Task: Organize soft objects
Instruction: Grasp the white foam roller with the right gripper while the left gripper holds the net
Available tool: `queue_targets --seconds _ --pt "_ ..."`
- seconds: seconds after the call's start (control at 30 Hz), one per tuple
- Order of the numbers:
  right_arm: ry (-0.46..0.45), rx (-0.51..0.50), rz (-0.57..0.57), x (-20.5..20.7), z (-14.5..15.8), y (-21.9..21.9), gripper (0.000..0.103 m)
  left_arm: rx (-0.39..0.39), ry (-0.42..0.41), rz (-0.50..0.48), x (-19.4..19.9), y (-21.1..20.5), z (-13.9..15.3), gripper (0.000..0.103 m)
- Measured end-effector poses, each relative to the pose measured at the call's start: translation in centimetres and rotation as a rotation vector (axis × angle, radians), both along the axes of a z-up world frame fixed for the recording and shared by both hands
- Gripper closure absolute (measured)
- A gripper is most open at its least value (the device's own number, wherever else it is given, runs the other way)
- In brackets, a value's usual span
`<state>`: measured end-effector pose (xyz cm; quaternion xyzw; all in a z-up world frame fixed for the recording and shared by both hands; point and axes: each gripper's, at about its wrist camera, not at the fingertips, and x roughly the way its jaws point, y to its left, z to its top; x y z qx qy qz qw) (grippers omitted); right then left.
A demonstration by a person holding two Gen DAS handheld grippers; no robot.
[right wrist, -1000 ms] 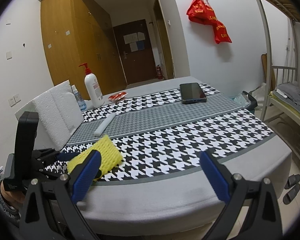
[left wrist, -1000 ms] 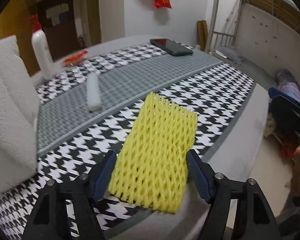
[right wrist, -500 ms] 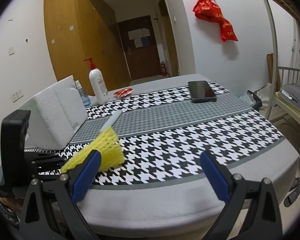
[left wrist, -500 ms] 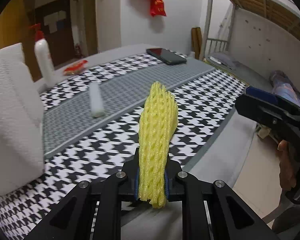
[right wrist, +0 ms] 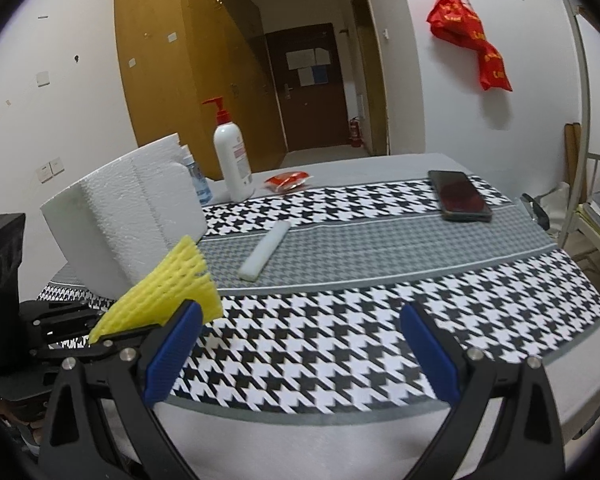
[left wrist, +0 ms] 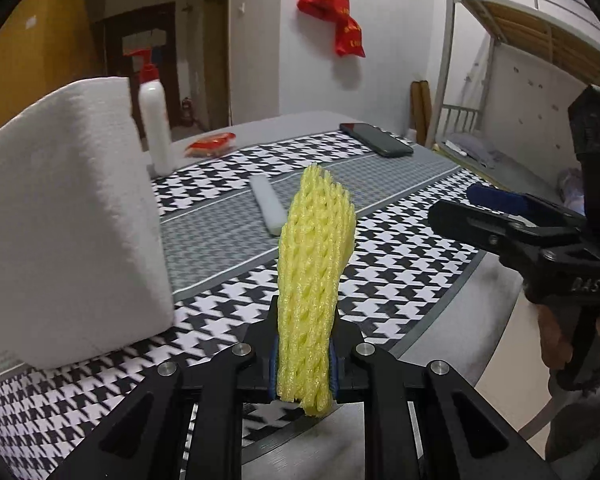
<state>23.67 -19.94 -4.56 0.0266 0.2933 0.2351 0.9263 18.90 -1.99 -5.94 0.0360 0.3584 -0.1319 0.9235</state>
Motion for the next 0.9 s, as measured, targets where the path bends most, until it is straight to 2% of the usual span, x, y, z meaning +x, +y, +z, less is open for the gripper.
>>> queue_targets --seconds 0.4,0.63,0.9 --pt "0.038 -0.059 0.058 2.5 0.0 4.1 0.003 -0.012 -0.023 0.045 -1.7 2.6 -0.1 0.084" --pt "0.073 -0.132 0.065 4.6 0.2 6.7 0.003 -0.029 -0.033 0.086 -2.7 4.3 -0.2 0.084" --pt "0.090 -0.154 0.131 6.4 0.6 9.8 0.003 -0.059 -0.028 0.120 -3.5 5.7 -0.3 0.084"
